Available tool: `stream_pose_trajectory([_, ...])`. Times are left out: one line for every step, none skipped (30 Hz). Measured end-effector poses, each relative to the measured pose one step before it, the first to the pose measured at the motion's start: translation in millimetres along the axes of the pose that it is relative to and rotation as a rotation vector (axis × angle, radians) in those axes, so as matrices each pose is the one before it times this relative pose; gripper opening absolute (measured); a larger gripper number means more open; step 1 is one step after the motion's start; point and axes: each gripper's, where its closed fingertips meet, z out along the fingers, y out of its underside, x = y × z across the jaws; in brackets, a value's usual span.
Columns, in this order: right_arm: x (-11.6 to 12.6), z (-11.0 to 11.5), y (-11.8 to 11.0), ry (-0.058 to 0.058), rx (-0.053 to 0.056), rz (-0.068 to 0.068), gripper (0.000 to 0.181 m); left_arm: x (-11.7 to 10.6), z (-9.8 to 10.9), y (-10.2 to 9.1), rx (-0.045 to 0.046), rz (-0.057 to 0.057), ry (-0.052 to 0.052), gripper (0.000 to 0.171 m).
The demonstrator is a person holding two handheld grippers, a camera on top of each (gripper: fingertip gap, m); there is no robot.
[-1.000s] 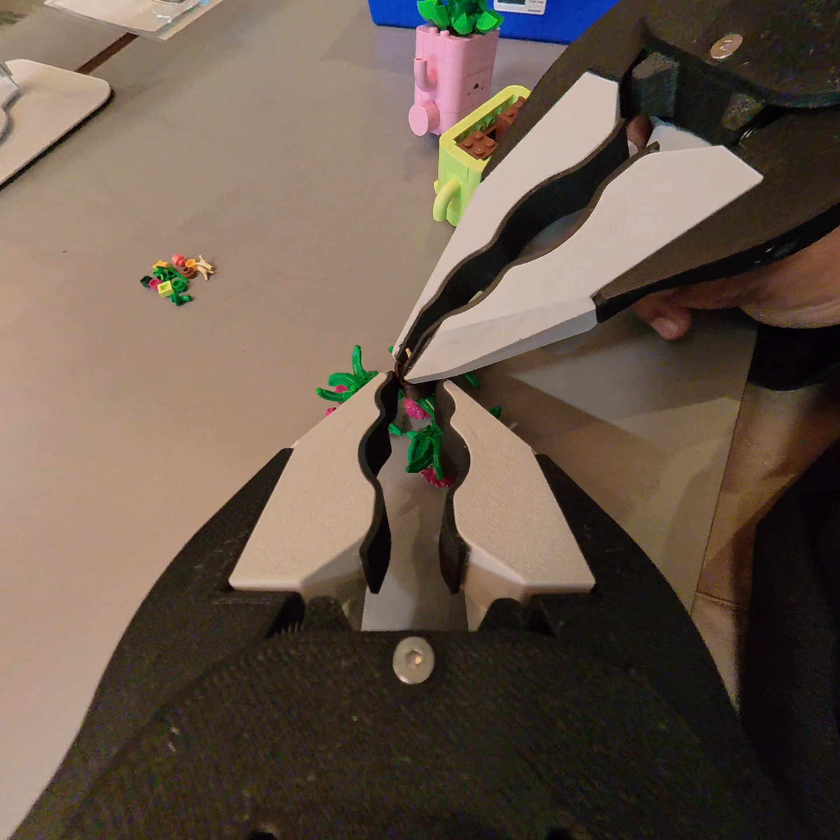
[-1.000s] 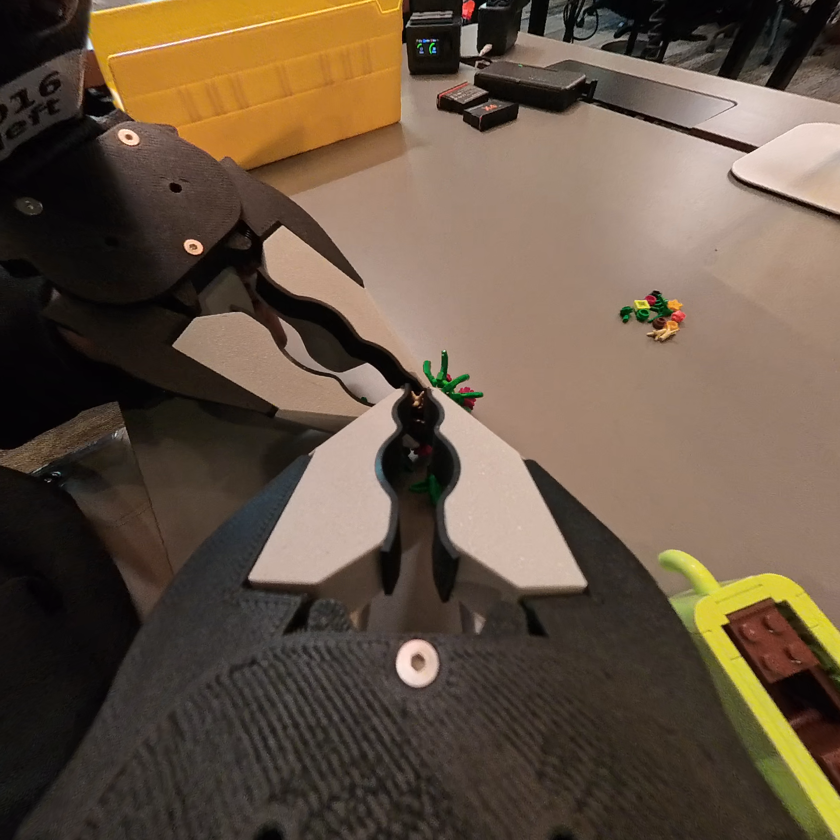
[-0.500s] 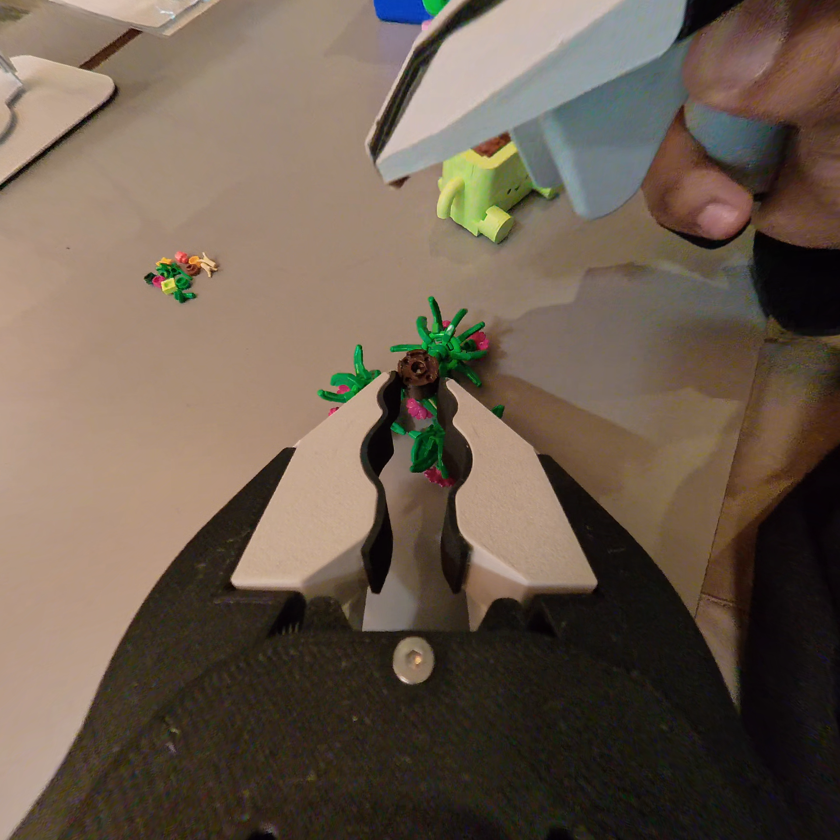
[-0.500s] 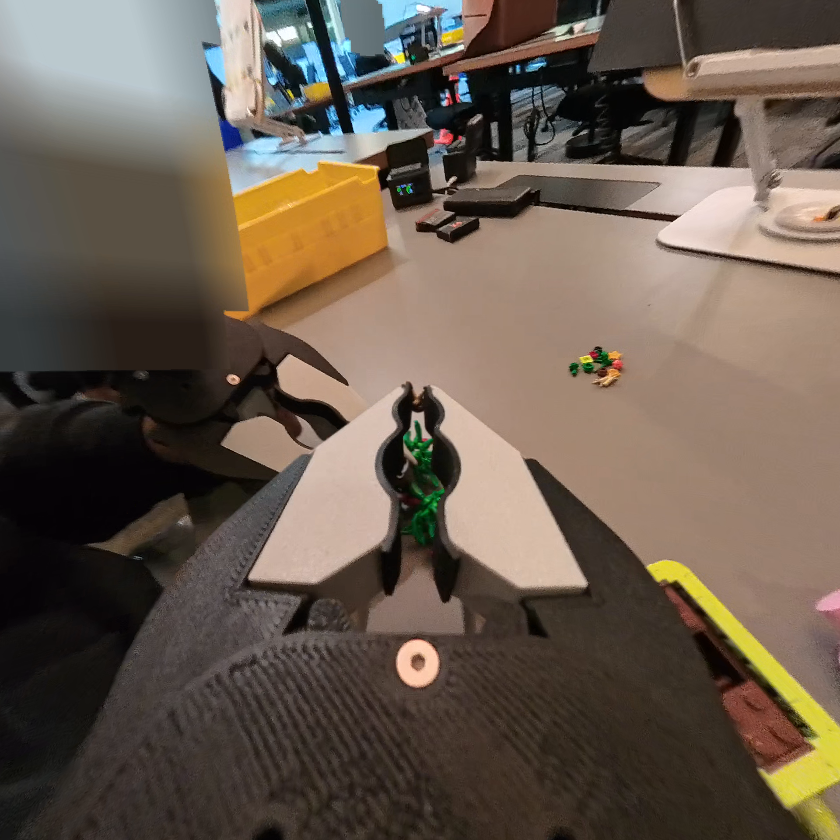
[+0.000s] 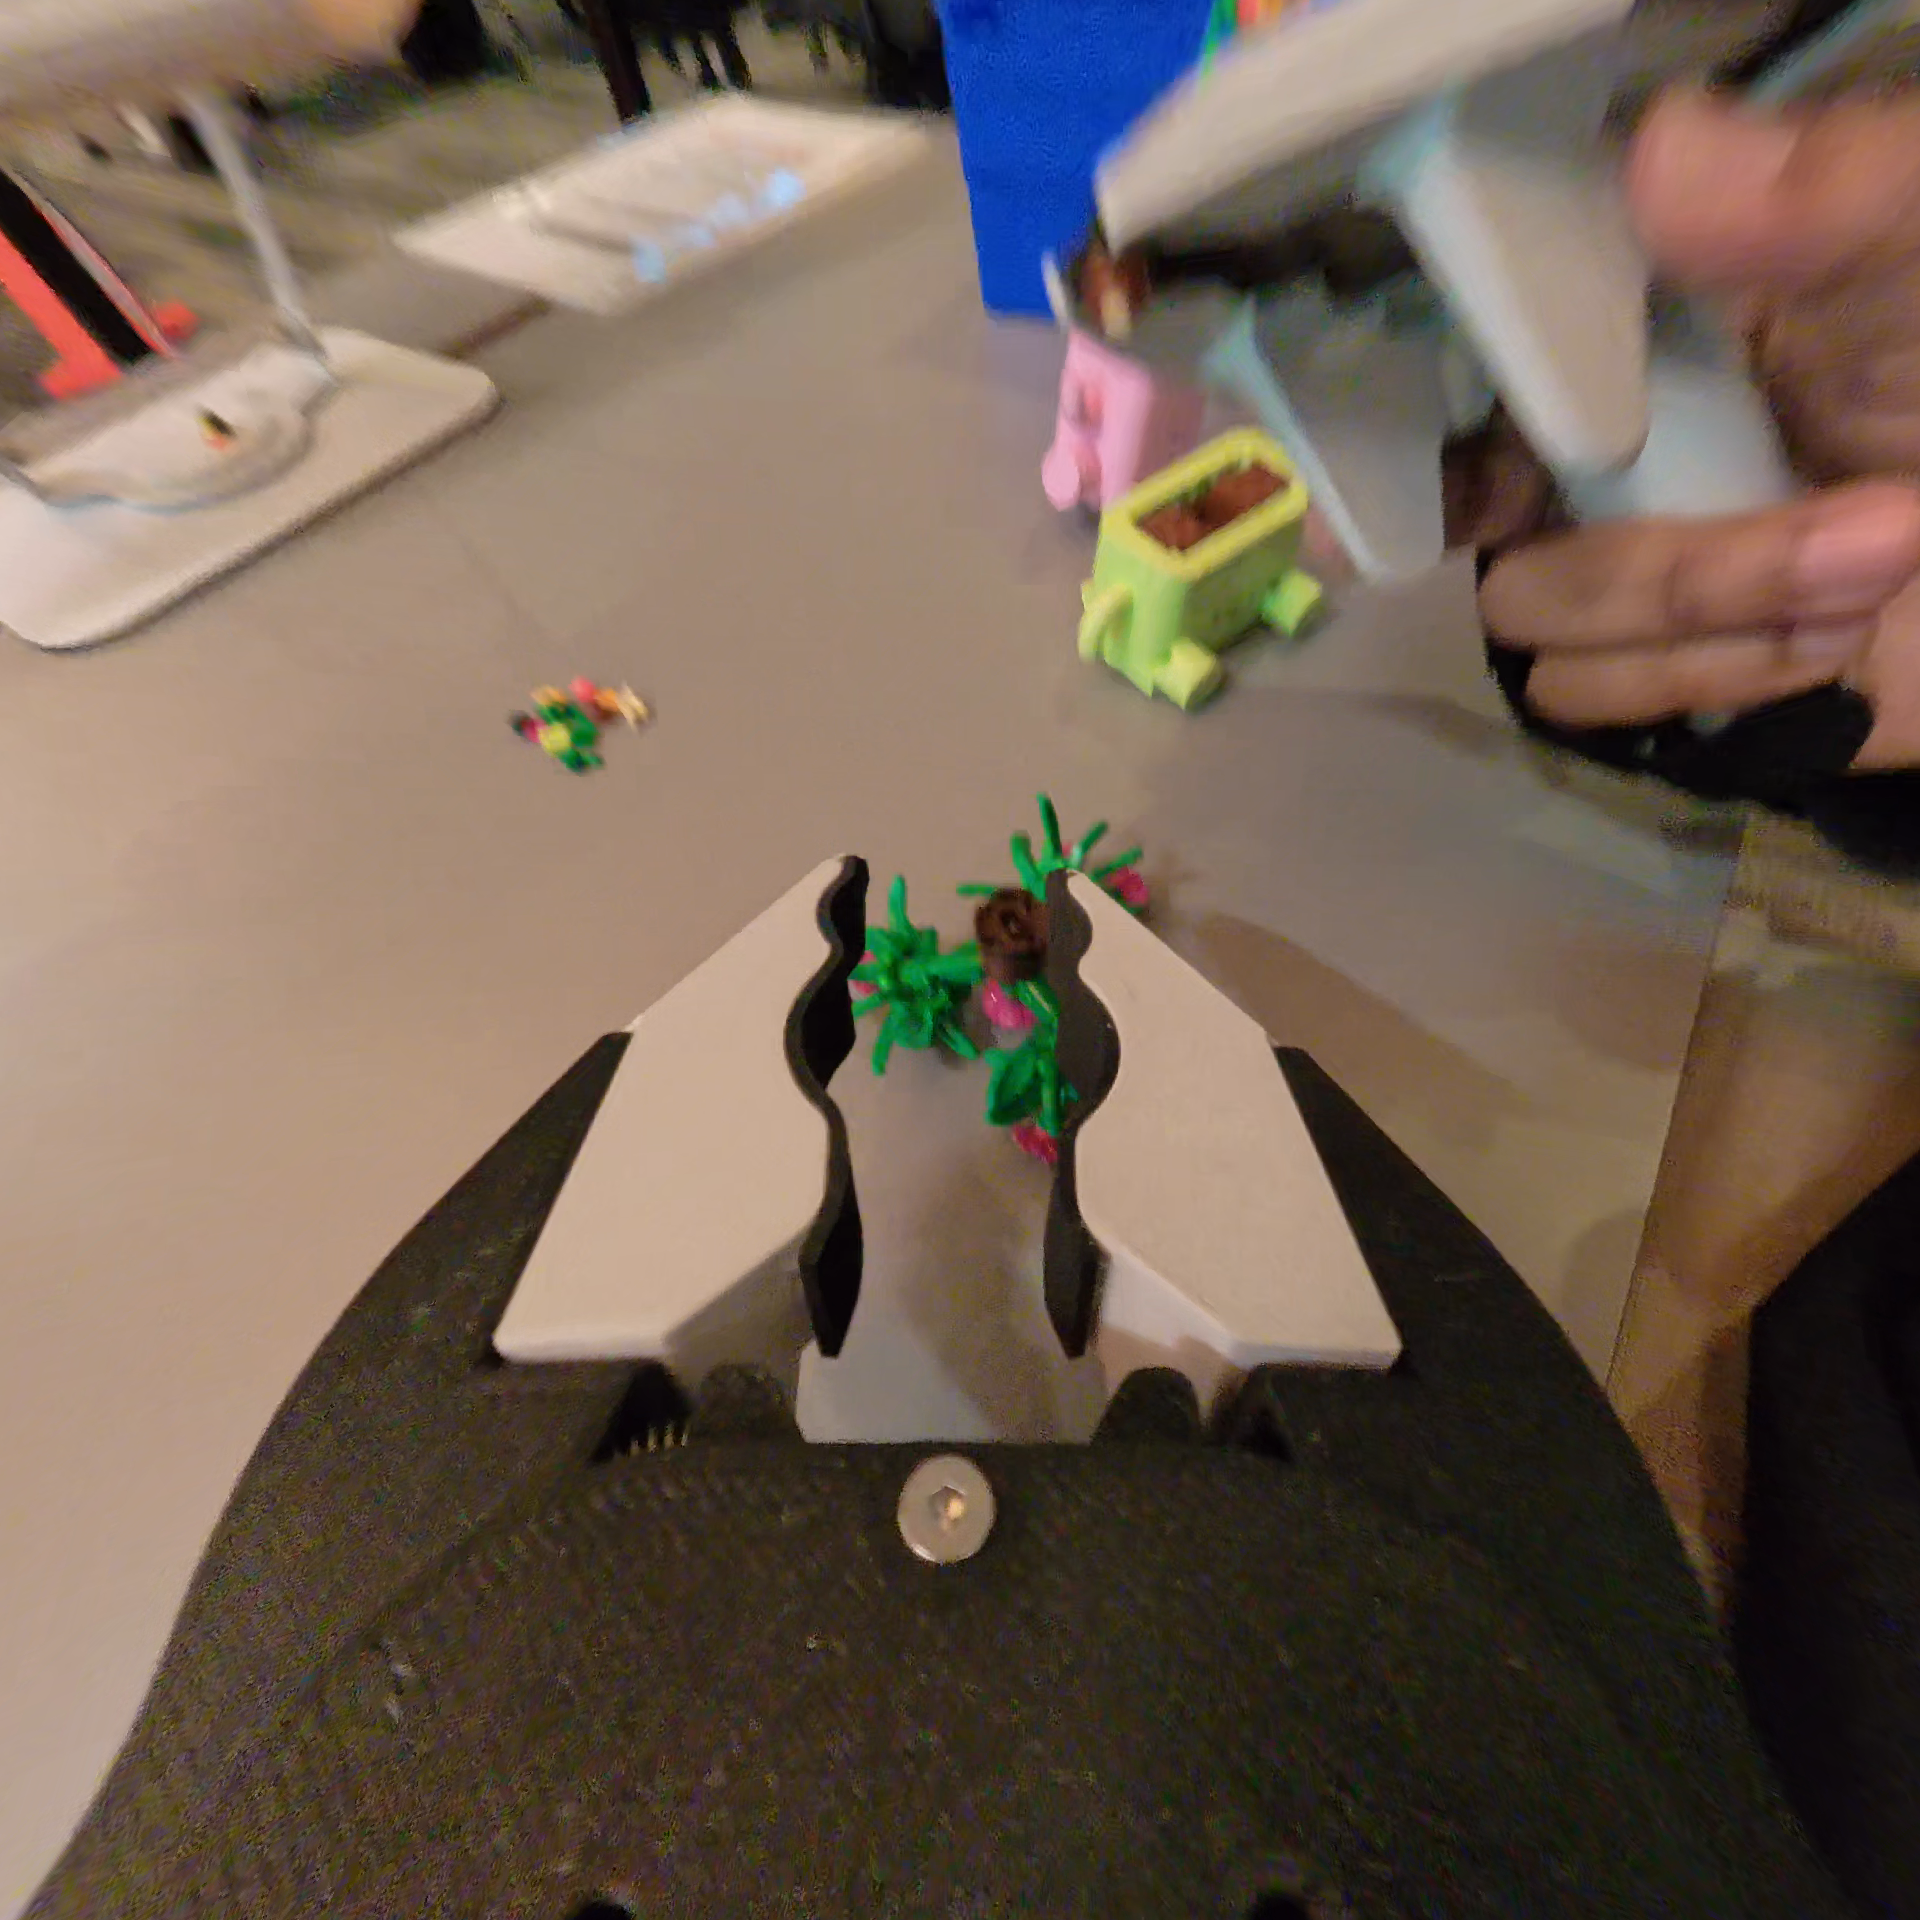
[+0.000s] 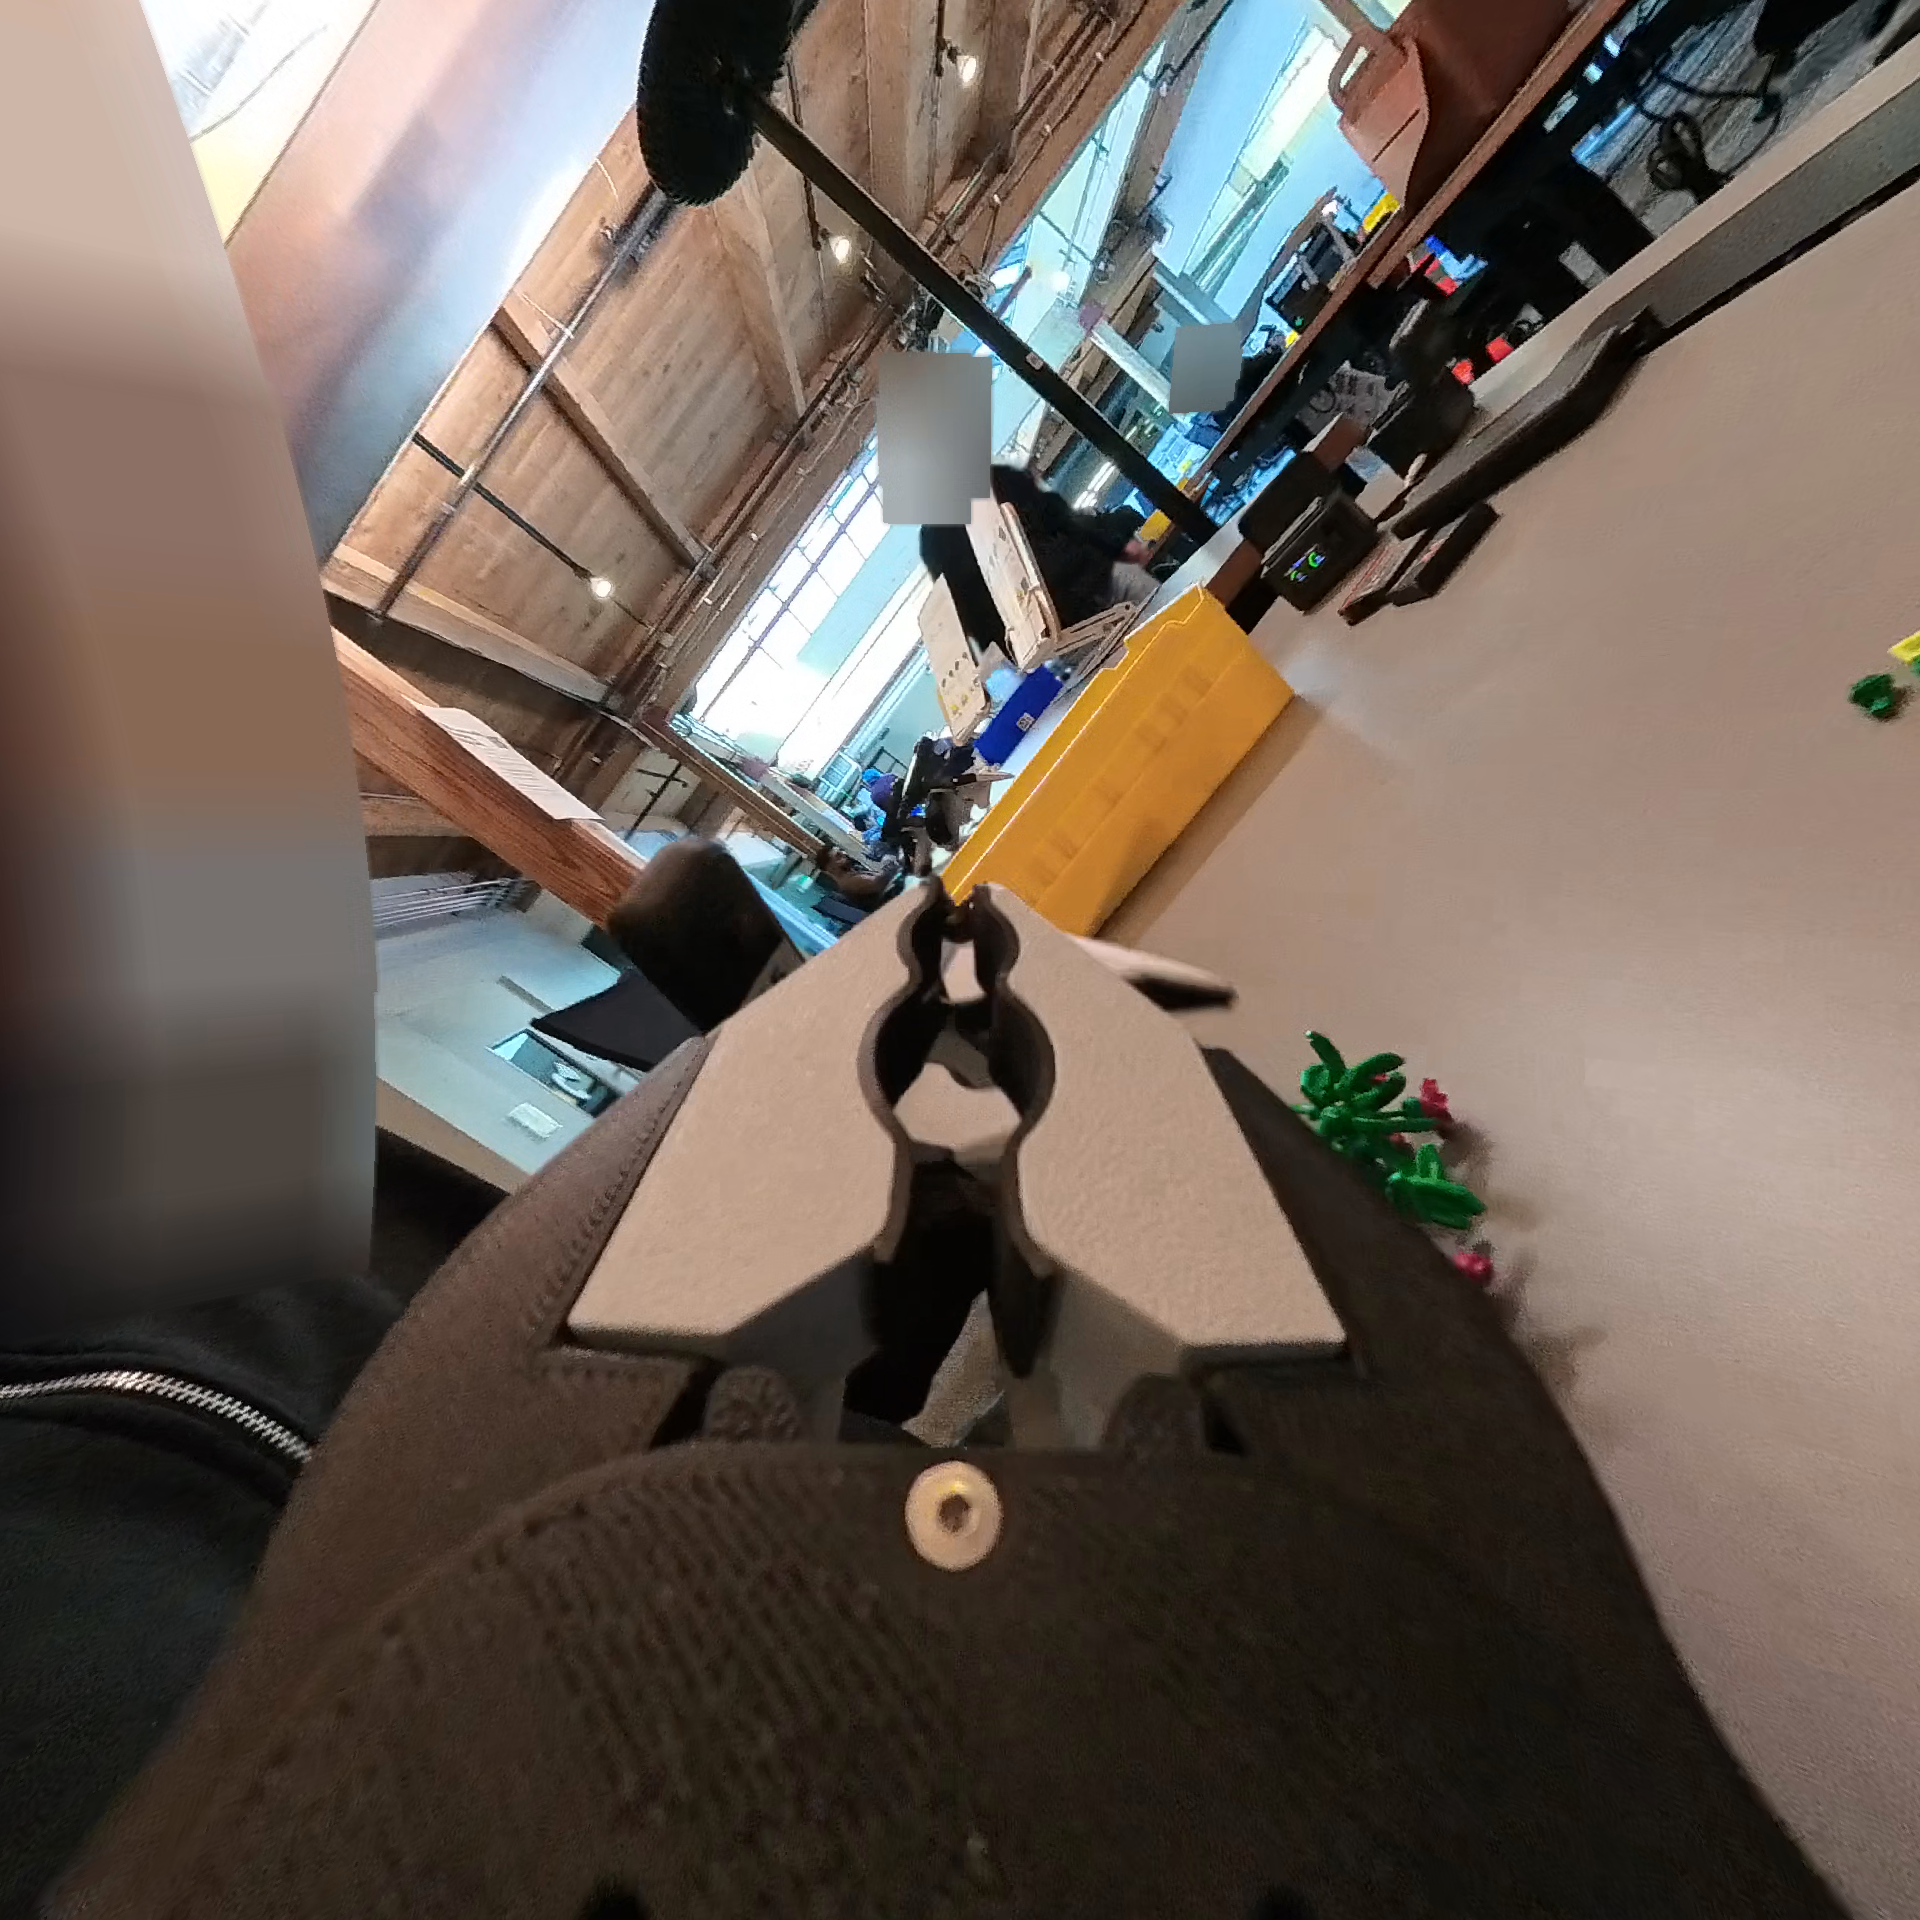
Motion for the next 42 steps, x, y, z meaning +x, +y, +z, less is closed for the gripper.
stream_pose_trajectory([0.24, 0.75, 1.45, -0.0074, 0.0018, 0.0149, 0.004, -3.35, -6.70, -11.88, 0.06263, -0.0163, -0.0114, 0.033])
stream_pose_trajectory([0.40, 0.61, 1.64, -0.0091, 0.0025, 0.0184, 0.004, -1.23, -6.55, -13.02, 0.06859, -0.0124, -0.0007, 0.033])
stream_pose_trajectory([0.29, 0.85, 1.55, -0.0110, 0.0048, 0.0214, 0.004, 1.02, -6.01, -12.97, 0.07058, -0.0071, 0.0056, 0.033])
stream_pose_trajectory([0.10, 0.80, 1.35, -0.0125, 0.0085, 0.0243, 0.004, 2.29, -4.85, -10.82, 0.06098, 0.0013, 0.0046, 0.033])
stream_pose_trajectory([0.16, 0.96, 1.48, -0.0142, 0.0093, 0.0275, 0.004, 2.92, -3.18, -8.26, 0.04798, 0.0075, -0.0010, 0.032])
stream_pose_trajectory([-0.02, 1.11, 1.73, -0.0173, 0.0085, 0.0308, 0.004, 4.16, -1.49, -5.01, 0.02956, 0.0170, 0.0011, 0.031])
stream_pose_trajectory([-0.13, 1.17, 1.77, -0.0196, 0.0078, 0.0330, 0.004, 5.49, -0.08, -1.83, 0.01033, 0.0273, 0.0074, 0.030])
stream_pose_trajectory([0.17, 1.18, 2.11, -0.0191, 0.0061, 0.0340, 0.004, 4.31, 1.03, -0.15, 0.00053, 0.0295, -0.0026, 0.029])
stream_pose_trajectory([0.46, 1.11, 2.19, -0.0177, 0.0046, 0.0331, 0.004, 1.96, 1.45, 0.16, -0.00222, 0.0254, -0.0162, 0.027])
stream_pose_trajectory([0.96, 1.25, 2.45, -0.0140, 0.0026, 0.0296, 0.004, 2.22, 1.03, -0.76, 0.00297, 0.0210, -0.0125, 0.026])
stream_pose_trajectory([1.34, 1.11, 2.60, -0.0097, 0.0005, 0.0246, 0.004, 2.76, 0.82, -0.74, 0.00314, 0.0168, -0.0059, 0.026])
stream_pose_trajectory([1.27, 1.25, 2.59, -0.0077, -0.0013, 0.0203, 0.003, 1.70, 0.68, -0.48, 0.00037, 0.0138, -0.0091, 0.025])
stream_pose_trajectory([0.94, 1.24, 2.39, -0.0074, -0.0016, 0.0177, 0.003, 0.45, 0.80, 0.50, -0.00520, 0.0157, -0.0136, 0.023])
stream_pose_trajectory([0.51, 1.14, 1.85, -0.0070, -0.0008, 0.0149, 0.003, 0.44, 0.82, 1.77, -0.01161, 0.0189, -0.0098, 0.021])
stream_pose_trajectory([0.54, 0.79, 1.17, -0.0046, 0.0004, 0.0113, 0.003, -1.37, 0.39, 1.27, -0.00682, 0.0167, -0.0186, 0.017])
stream_pose_trajectory([0.45, 0.40, 0.60, -0.0027, 0.0011, 0.0079, 0.004, -3.11, -0.26, 0.11, 0.00117, 0.0113, -0.0258, 0.010])
stream_pose_trajectory([0.27, 0.13, 0.27, -0.0023, 0.0001, 0.0057, 0.004, -0.31, -0.40, 0.08, 0.00079, 0.0085, -0.0018, 0.009])
stream_pose_trajectory([0.13, -0.10, 0.10, -0.0016, -0.0004, 0.0041, 0.004, -0.06, -0.22, 0.22, -0.00134, 0.0024, 0.0012, 0.009])
stream_pose_trajectory([0.10, -0.07, -0.08, -0.0014, 0.0007, 0.0031, 0.004, -0.03, -0.12, -0.15, 0.00104, 0.0016, 0.0001, 0.008])
stream_pose_trajectory([-0.11, -0.11, -0.18, -0.0023, 0.0015, 0.0035, 0.004, -0.17, -0.17, -0.30, 0.00283, 0.0039, -0.0028, 0.007])
stream_pose_trajectory([-0.08, 0.01, -0.25, -0.0021, 0.0019, 0.0040, 0.004, -0.77, -0.31, -0.26, 0.00276, 0.0089, -0.0088, 0.007])
stream_pose_trajectory([0.18, 0.08, -0.18, -0.0008, 0.0029, 0.0039, 0.004, -1.35, -0.36, -0.37, 0.00419, 0.0155, -0.0165, 0.006])
stream_pose_trajectory([0.38, 0.17, -0.23, 0.0008, 0.0040, 0.0038, 0.004, -0.68, -0.04, 0.21, 0.00143, 0.0208, -0.0147, 0.005])
stream_pose_trajectory([0.73, 0.03, -0.42, 0.0026, 0.0058, 0.0038, 0.004, -0.28, 0.04, 0.27, 0.00057, 0.0203, -0.0141, 0.005])
stream_pose_trajectory([0.88, 0.06, -0.34, 0.0029, 0.0059, 0.0021, 0.004, -0.21, 0.20, 0.62, -0.00259, 0.0142, -0.0111, 0.005])
stream_pose_trajectory([0.67, -0.03, -0.01, -0.0004, 0.0028, 0.0013, 0.004, -0.11, -0.01, 0.25, 0.00012, 0.0091, -0.0050, 0.004])
stream_pose_trajectory([-0.03, -0.05, 0.05, -0.0053, 0.0016, 0.0023, 0.004, 0.07, -0.24, -0.32, 0.00217, 0.0023, 0.0009, 0.004])
stream_pose_trajectory([-0.06, -0.02, -0.06, -0.0065, 0.0035, 0.0040, 0.004, -0.01, -0.11, -0.16, -0.00025, -0.0038, 0.0040, 0.004])
stream_pose_trajectory([0.11, -0.01, -0.13, -0.0063, 0.0044, 0.0062, 0.004, -0.13, -0.03, -0.07, -0.00101, -0.0057, 0.0041, 0.004])
stream_pose_trajectory([0.08, -0.24, -0.36, -0.0067, 0.0049, 0.0064, 0.005, -0.16, -0.08, 0.04, -0.00051, -0.0050, 0.0035, 0.004])
stream_pose_trajectory([-0.05, -0.76, -1.58, -0.0058, 0.0113, 0.0044, 0.006, 0.29, -0.32, -0.26, 0.00253, -0.0035, 0.0054, 0.004])
stream_pose_trajectory([-0.33, -1.43, -2.79, -0.0066, 0.0154, 0.0036, 0.009, 0.51, -0.36, -0.56, 0.00377, -0.0032, 0.0048, 0.004])
stream_pose_trajectory([-0.57, -1.62, -2.53, -0.0065, 0.0107, 0.0025, 0.011, 0.14, -0.16, -0.35, 0.00148, -0.0006, -0.0002, 0.004])
stream_pose_trajectory([-0.57, -1.49, -1.57, -0.0019, 0.0021, -0.0023, 0.013, 0.42, 0.08, 0.03, -0.00084, 0.0024, 0.0008, 0.004])
stream_pose_trajectory([-0.14, -0.91, -0.17, 0.0048, -0.0063, -0.0083, 0.015, 0.35, 0.10, 0.01, 0.00032, 0.0035, -0.0005, 0.004])
stream_pose_trajectory([-0.08, -0.47, 0.82, 0.0084, -0.0113, -0.0115, 0.017, 0.03, 0.03, 0.01, 0.00148, 0.0023, -0.0026, 0.004])
stream_pose_trajectory([-0.42, -0.16, 1.21, 0.0073, -0.0128, -0.0112, 0.020, 0.32, 0.05, 0.25, -0.00028, 0.0007, 0.0006, 0.004])
stream_pose_trajectory([-0.94, 0.04, 1.44, 0.0030, -0.0133, -0.0095, 0.021, 0.40, 0.14, 0.63, -0.00267, -0.0004, 0.0018, 0.004])
stream_pose_trajectory([-0.76, 0.13, 1.44, 0.0017, -0.0128, -0.0066, 0.022, 0.06, 0.07, 0.16, -0.00048, 0.0001, 0.0004, 0.004])
stream_pose_trajectory([-0.14, 0.12, 1.26, 0.0035, -0.0106, -0.0037, 0.021, 0.04, -0.12, -0.31, 0.00289, 0.0021, -0.0012, 0.004])
stream_pose_trajectory([0.49, 0.03, 1.24, 0.0048, -0.0096, -0.0021, 0.019, 0.02, -0.08, -0.16, -0.00026, 0.0035, -0.0017, 0.003])
stream_pose_trajectory([0.69, 0.18, 1.55, 0.0041, -0.0101, -0.0014, 0.017, 0.14, -0.02, -0.16, 0.00014, 0.0045, -0.0012, 0.003])
